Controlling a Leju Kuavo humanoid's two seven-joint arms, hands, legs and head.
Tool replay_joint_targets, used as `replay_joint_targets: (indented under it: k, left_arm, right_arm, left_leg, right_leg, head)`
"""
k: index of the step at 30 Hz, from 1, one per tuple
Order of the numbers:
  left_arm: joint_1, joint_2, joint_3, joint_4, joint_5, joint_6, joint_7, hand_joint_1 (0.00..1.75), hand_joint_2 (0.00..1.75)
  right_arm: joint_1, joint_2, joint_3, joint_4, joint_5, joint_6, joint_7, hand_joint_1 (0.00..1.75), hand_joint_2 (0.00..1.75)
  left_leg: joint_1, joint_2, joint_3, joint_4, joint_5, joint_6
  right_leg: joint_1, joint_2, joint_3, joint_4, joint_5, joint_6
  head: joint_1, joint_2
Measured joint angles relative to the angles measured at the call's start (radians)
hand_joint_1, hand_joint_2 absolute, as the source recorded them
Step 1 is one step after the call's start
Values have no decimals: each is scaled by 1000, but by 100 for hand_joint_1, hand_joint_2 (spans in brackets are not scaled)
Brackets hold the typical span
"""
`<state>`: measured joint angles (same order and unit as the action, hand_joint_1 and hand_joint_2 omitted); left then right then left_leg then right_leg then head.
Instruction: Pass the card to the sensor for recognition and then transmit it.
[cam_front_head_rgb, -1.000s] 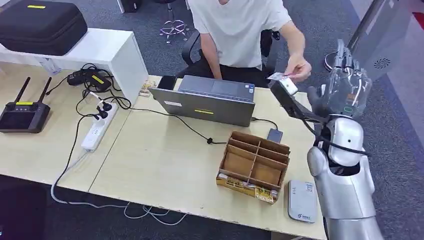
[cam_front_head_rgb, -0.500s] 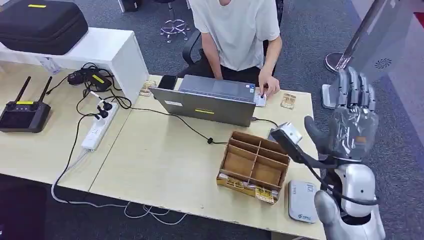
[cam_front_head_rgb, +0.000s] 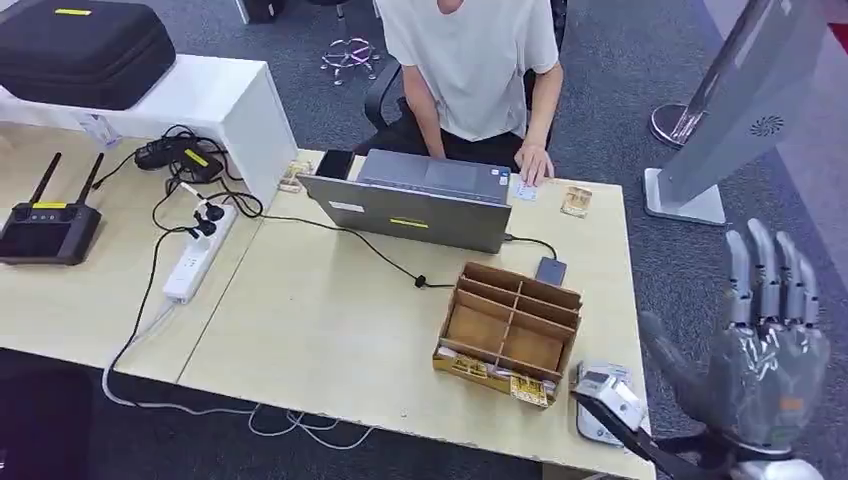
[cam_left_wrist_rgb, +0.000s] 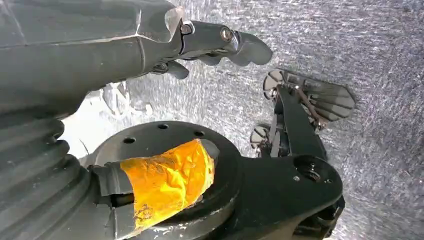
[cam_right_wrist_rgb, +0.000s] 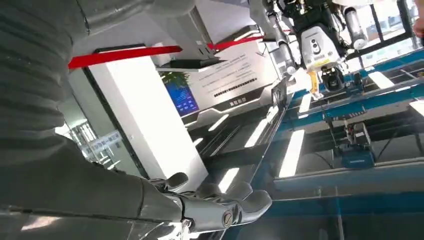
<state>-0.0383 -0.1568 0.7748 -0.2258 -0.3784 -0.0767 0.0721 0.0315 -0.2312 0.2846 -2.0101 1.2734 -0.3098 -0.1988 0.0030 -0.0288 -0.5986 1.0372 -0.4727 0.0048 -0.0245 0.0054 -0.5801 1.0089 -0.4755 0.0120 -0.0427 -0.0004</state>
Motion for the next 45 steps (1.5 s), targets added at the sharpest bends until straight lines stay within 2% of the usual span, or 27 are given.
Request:
replay_joint_targets:
  k: [9, 17, 22, 27, 32, 39, 41, 45]
  left_arm:
    - [-1, -10, 31, 0, 18, 13, 0, 0, 175]
    - [-2, -14, 44, 0, 18, 13, 0, 0, 175]
    - [-3, -14, 44, 0, 6, 6, -1, 0, 175]
    - [-4, -14, 45, 0, -6, 0, -2, 0, 175]
    - [-5, -13, 45, 0, -17, -7, -2, 0, 175]
    - [-5, -13, 45, 0, -18, -7, -2, 0, 175]
    - [-6, -10, 45, 0, -32, -16, -2, 0, 175]
    - [-6, -7, 45, 0, -46, -19, -2, 0, 175]
  right_arm:
    - [218, -51, 3, -69, 65, -55, -16, 0, 175]
    - [272, -67, 39, -69, 76, -50, 11, 0, 175]
    - [272, -82, 120, -34, 88, -43, 57, 0, 175]
    - [246, -93, 236, 35, 88, -43, 104, 0, 175]
    - [208, -94, 332, 111, 77, -42, 121, 0, 175]
    - [198, -94, 355, 134, 76, -42, 124, 0, 175]
    - [160, -86, 402, 212, 55, -40, 127, 0, 175]
    - [124, -74, 421, 279, 35, -49, 107, 0, 175]
  left_leg:
    - [0, 0, 0, 0, -1, 0]
    - [0, 1, 0, 0, -1, 0]
    - [0, 1, 0, 0, -1, 0]
    - [0, 1, 0, 0, -2, 0]
    - [0, 1, 0, 0, -1, 0]
    - [0, 1, 0, 0, -2, 0]
    - [0, 1, 0, 0, -2, 0]
    - [0, 1, 0, 0, -2, 0]
  right_leg:
    - [0, 0, 0, 0, -1, 1]
    - [0, 1, 0, 0, -1, 1]
    - [0, 1, 0, 0, -1, 0]
    - [0, 1, 0, 0, -1, 0]
    - [0, 0, 0, 0, -1, 0]
    - [0, 1, 0, 0, -1, 0]
    - [0, 1, 0, 0, -1, 0]
    - [0, 1, 0, 0, -1, -1]
  head:
    - [0, 0]
    - [0, 0]
    - [0, 0]
    - [0, 0]
    - [0, 0]
    - [0, 0]
    - [0, 0]
    - [0, 0]
